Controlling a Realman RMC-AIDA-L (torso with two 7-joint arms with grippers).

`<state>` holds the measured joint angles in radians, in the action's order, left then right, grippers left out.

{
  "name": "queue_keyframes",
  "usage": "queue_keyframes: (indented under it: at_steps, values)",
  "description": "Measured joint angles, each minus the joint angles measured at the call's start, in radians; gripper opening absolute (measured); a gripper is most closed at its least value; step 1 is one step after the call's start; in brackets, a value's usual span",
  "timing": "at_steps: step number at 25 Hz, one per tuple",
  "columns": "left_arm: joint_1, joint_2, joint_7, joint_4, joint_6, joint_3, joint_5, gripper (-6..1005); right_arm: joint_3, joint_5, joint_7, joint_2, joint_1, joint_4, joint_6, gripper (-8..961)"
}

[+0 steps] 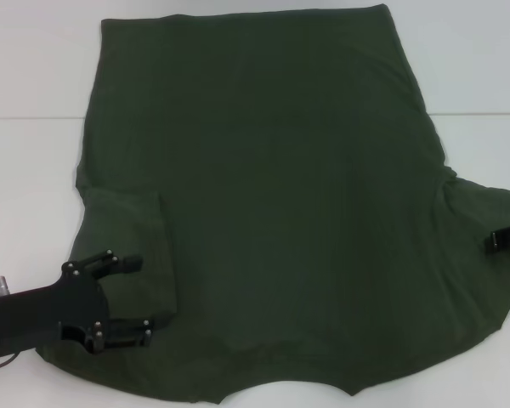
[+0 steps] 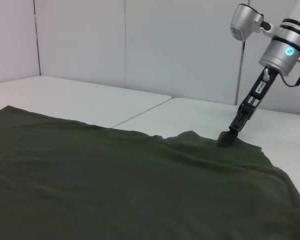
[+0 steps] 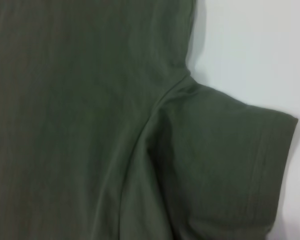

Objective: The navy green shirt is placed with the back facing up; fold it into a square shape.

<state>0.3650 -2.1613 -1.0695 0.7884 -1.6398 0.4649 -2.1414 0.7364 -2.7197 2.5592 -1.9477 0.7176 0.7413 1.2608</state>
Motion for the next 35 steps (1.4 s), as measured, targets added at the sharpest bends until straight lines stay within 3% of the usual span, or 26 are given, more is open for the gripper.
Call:
queue_keyframes:
  at_steps: [21, 31, 35]
  values:
    - [0.000, 0.000, 0.000, -0.001, 0.001, -0.002, 0.000, 921, -0.011, 0.061, 0.004, 0.008, -0.001, -0.028, -0.004, 784]
    - [0.000, 0.000, 0.000, -0.002, 0.002, -0.002, 0.000, 921, -0.004, 0.041, 0.005, 0.008, -0.003, -0.038, -0.029, 675]
    - [-0.002, 0.000, 0.000, -0.001, 0.002, -0.002, 0.000, 921, -0.005, 0.042, -0.013, -0.007, -0.008, -0.001, -0.017, 609]
